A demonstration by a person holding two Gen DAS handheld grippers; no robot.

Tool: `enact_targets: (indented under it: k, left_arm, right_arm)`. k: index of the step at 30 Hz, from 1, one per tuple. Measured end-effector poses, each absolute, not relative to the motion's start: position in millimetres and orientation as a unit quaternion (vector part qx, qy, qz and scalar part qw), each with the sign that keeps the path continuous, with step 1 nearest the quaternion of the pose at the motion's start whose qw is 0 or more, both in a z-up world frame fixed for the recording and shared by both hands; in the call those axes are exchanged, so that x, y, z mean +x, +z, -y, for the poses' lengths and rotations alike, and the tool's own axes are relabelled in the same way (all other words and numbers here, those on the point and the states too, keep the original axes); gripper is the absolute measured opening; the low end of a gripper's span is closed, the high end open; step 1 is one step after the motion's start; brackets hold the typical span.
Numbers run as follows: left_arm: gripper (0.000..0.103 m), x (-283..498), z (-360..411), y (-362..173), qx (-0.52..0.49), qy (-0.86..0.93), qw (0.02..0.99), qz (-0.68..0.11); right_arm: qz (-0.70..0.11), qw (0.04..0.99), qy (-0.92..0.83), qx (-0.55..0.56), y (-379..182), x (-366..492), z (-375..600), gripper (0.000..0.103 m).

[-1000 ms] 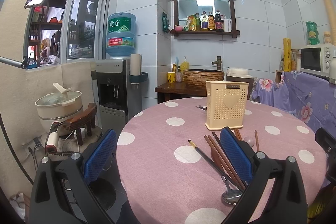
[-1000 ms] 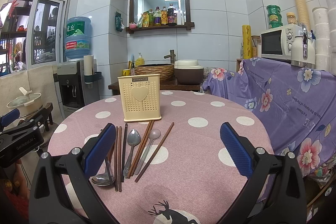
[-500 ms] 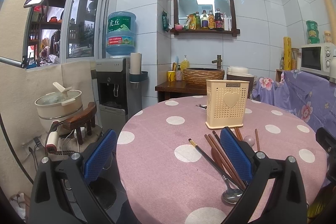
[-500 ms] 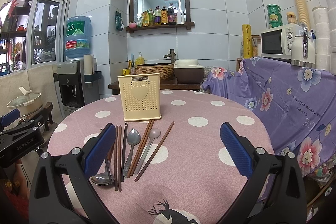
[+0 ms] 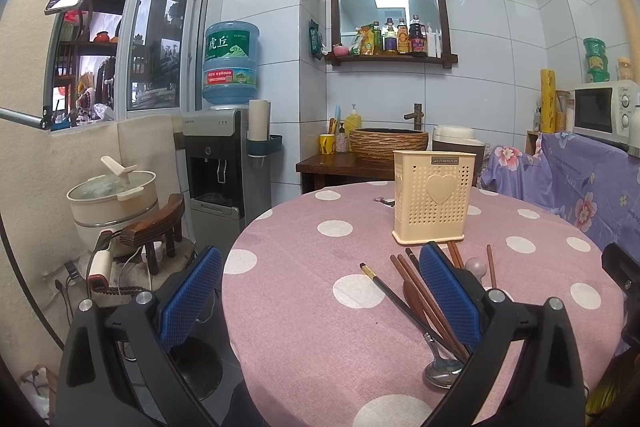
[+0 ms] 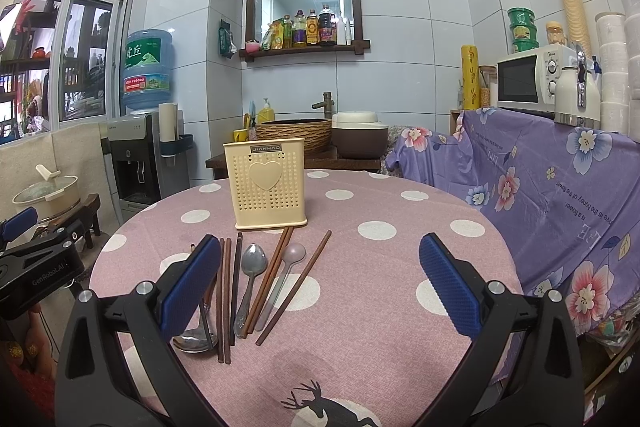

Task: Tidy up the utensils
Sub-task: 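Grasp the gold-tipped black chopstick with the left tool while the right tool grasps a brown chopstick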

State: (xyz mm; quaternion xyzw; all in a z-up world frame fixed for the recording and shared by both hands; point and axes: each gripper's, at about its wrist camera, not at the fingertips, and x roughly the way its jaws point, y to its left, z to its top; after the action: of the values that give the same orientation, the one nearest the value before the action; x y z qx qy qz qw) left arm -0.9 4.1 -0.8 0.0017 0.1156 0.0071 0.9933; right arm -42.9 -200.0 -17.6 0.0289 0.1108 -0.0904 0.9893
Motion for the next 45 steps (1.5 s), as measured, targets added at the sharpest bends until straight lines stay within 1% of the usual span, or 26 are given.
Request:
enact_targets:
  k: [6,10,14,18,20,22,23,25,26,28,29,31,35,38,42,45]
  left_arm:
    - [0.098,-1,-10,-6,0.000,0.006,0.993,-0.122]
    - [0.098,8,-10,-13,0.001,0.000,0.990,-0.144]
    - [0.098,30,-12,-26,-0.001,-0.011,0.977,-0.212]
    - [0.098,60,-10,-43,0.004,-0.025,0.958,-0.287]
    - [0.096,75,-9,-46,0.003,-0.034,0.951,-0.308]
    - [0.086,93,-9,-46,0.001,-0.036,0.945,-0.326]
    - [0.083,102,-8,-46,-0.002,-0.039,0.941,-0.337]
    - [0.072,120,-8,-47,-0.017,-0.046,0.932,-0.360]
    - [0.069,131,-8,-50,-0.026,-0.050,0.924,-0.377]
    - [0.061,151,-6,-57,-0.052,-0.061,0.907,-0.414]
    - [0.059,161,-5,-61,-0.066,-0.065,0.897,-0.432]
    - [0.051,173,-1,-67,-0.079,-0.068,0.888,-0.447]
    - [0.044,186,10,-68,-0.081,-0.067,0.883,-0.457]
    - [0.037,196,20,-71,-0.089,-0.073,0.873,-0.474]
    - [0.028,209,33,-80,-0.072,-0.067,0.863,-0.496]
    - [0.025,210,36,-79,-0.061,-0.055,0.869,-0.489]
  right_arm:
    - [-0.116,0.989,-0.092,0.029,-26,-37,205,0.098]
    - [-0.125,0.987,-0.097,0.028,-26,-34,205,0.098]
    - [-0.150,0.982,-0.108,0.031,-30,-26,209,0.098]
    - [-0.194,0.974,-0.112,0.026,-39,-6,214,0.098]
    - [-0.218,0.970,-0.105,0.031,-43,5,219,0.098]
    - [-0.235,0.966,-0.100,0.033,-45,17,224,0.098]
    - [-0.242,0.965,-0.098,0.034,-46,22,226,0.098]
    - [-0.254,0.962,-0.096,0.035,-46,35,231,0.098]
    - [-0.262,0.959,-0.098,0.034,-46,43,233,0.098]
    - [-0.273,0.956,-0.098,0.034,-47,54,234,0.097]
    - [-0.274,0.956,-0.098,0.034,-47,58,234,0.096]
    - [-0.274,0.956,-0.099,0.032,-47,62,233,0.095]
    - [-0.283,0.954,-0.093,0.042,-54,65,231,0.095]
    - [-0.288,0.952,-0.092,0.039,-58,64,228,0.095]
    - [-0.287,0.953,-0.093,0.037,-59,65,229,0.095]
    - [-0.287,0.953,-0.092,0.036,-57,72,233,0.095]
